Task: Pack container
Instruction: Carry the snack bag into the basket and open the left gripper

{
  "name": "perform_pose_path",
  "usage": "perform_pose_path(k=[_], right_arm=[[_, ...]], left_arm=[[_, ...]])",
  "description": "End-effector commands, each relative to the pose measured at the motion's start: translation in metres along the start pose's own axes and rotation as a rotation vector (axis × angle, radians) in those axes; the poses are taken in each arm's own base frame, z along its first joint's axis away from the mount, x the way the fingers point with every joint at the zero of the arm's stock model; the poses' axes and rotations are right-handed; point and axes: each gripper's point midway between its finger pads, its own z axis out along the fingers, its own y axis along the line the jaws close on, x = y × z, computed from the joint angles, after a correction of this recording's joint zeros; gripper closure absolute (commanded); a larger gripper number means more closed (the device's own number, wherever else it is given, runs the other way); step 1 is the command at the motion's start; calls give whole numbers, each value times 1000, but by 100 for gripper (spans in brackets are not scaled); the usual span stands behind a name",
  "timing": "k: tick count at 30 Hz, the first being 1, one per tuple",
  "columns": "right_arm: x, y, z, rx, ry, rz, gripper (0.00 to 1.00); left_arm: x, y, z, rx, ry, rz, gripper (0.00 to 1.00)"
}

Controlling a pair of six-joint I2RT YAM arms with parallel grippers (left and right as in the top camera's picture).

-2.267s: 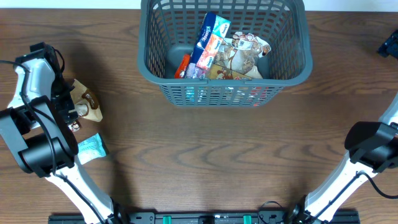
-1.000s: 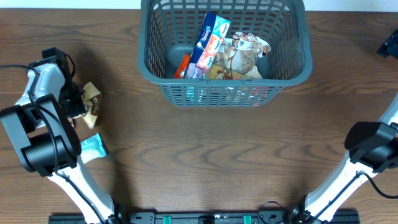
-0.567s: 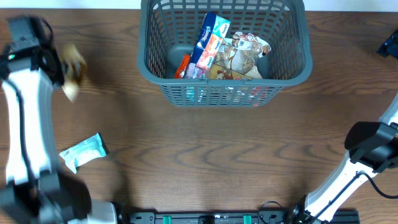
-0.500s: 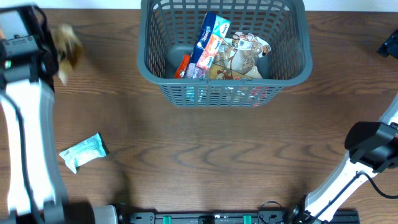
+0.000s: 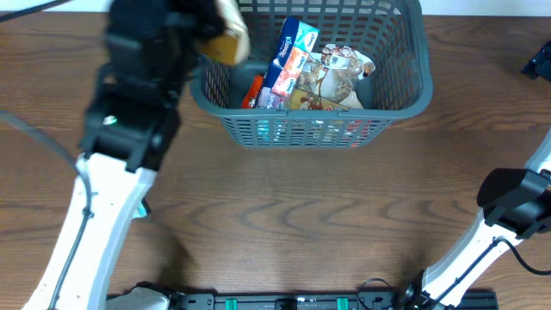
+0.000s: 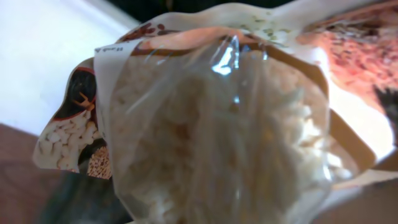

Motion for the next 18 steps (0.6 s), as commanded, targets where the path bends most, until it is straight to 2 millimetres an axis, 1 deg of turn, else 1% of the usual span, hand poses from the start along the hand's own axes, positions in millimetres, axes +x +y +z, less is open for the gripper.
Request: perform_pose_path(k=[1,3,7,8,9,10,12,15,18], right_arm=[[-1,-4,-4,8,-10,19,1],[-1,-4,-4,8,-10,19,1],[-1,-4,-4,8,-10,18,1],[-1,-4,-4,8,-10,19,1],[-1,-4,-4,8,-10,19,1],[-1,-4,-4,8,-10,19,1],[-1,-4,-4,8,-10,19,1],[-1,-4,-4,8,-10,19,1],[-1,-4,-4,8,-10,19,1]], left_arm=[[14,-14,5,36,30,114,94],[32,-14,16,32,71,126,94],[73,-18,40,37,159,144,94],[82,-19,43,41,177,148,94],[98,-24,47,54,214,155,94],[108,-26,50,59,237,160,94],[129,-27,56,56,280,171,94],[155,-19,67,30,337,184,94],[178,-1,81,-16,388,194,94]])
